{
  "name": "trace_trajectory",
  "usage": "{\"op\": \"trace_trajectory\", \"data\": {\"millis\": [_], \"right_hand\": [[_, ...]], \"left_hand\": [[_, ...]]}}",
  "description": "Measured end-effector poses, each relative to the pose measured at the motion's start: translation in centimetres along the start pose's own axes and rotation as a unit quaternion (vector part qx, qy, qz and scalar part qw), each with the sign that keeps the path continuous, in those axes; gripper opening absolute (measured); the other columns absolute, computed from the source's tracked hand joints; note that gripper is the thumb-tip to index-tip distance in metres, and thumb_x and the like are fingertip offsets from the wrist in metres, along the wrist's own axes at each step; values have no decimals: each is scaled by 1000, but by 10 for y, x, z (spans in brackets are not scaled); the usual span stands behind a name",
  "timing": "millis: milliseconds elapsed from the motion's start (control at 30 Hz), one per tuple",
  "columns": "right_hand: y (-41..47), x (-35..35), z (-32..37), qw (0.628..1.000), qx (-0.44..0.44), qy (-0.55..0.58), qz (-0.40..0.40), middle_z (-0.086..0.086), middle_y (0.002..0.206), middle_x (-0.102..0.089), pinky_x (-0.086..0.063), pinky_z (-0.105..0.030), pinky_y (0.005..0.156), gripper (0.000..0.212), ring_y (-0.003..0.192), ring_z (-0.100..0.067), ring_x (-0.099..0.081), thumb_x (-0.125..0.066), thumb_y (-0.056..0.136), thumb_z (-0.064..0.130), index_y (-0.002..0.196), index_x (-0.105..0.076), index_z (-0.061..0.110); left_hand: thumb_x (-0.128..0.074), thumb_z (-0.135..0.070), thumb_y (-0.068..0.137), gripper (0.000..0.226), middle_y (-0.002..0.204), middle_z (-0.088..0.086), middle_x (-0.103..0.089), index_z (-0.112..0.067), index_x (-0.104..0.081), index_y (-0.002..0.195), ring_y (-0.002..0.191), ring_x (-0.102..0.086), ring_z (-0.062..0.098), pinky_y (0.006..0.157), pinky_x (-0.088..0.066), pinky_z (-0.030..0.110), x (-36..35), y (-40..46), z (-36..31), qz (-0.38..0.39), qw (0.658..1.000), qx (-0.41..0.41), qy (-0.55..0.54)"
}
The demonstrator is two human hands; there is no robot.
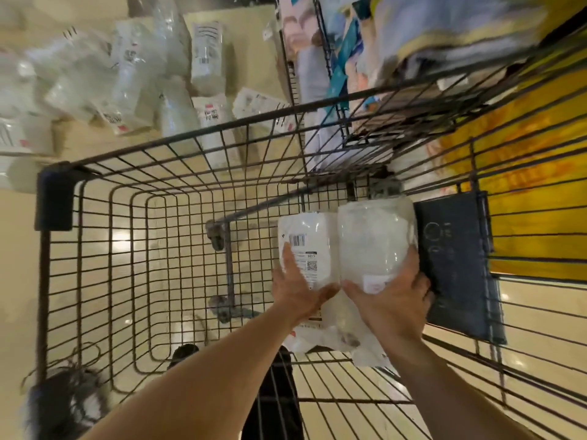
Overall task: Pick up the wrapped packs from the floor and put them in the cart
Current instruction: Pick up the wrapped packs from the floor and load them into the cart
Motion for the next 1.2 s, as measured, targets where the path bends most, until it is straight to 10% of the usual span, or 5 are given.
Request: {"op": "trace_trajectory", "data": {"millis": [133,333,633,800,1200], "right_hand": [[-6,14,1,998,-33,25,50,-13,160,-28,-43,-67,107,141,143,-43,-34,-91,56,64,159,3,41],[-66,74,20,998,-27,58,-29,-17,163,-29,-47,-67,104,119,146,-44,-37,-80,72,68,162,-13,32],[-244,127,157,964,191,179,-42,4,94,-65,-33,-11,63,24,84,-15,-57,-55,106,33,110,-70,15],[-323,83,232,952,259,149,61,9,93,-73,-50,-28,68,31,87,-13,-70,-48,105,46,106,-71,26],[-451,-64,386,950,251,123,137,8,91,-78,-59,-39,78,24,88,-17,-74,-53,104,41,97,-74,32]], "left_hand": [[-86,-65,69,141,175,8,11,-39,14,164,160,8,44,128,-3,65,31,-29,-1,34,996,-18,75],[-86,-72,58,131,170,7,-28,-38,-16,163,155,-30,38,122,-30,65,137,-114,12,-16,998,-53,3],[-73,-42,95,73,151,-1,-49,-21,-40,157,127,-60,15,103,-42,14,306,-266,42,-130,968,-215,24],[-66,-37,100,38,142,2,-61,-24,-64,136,133,-56,21,114,-45,41,424,-292,136,-212,940,-259,75],[-68,-36,97,35,129,-4,-68,-25,-67,131,124,-59,18,103,-47,35,670,-308,380,-300,935,-182,44]]}}
Point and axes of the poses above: each hand's wrist, its own y-axis towards the middle knuckle, its own x-axis out of the back of the hand, z = x × y, the point moved 5 cm from there along y, towards the middle knuckle
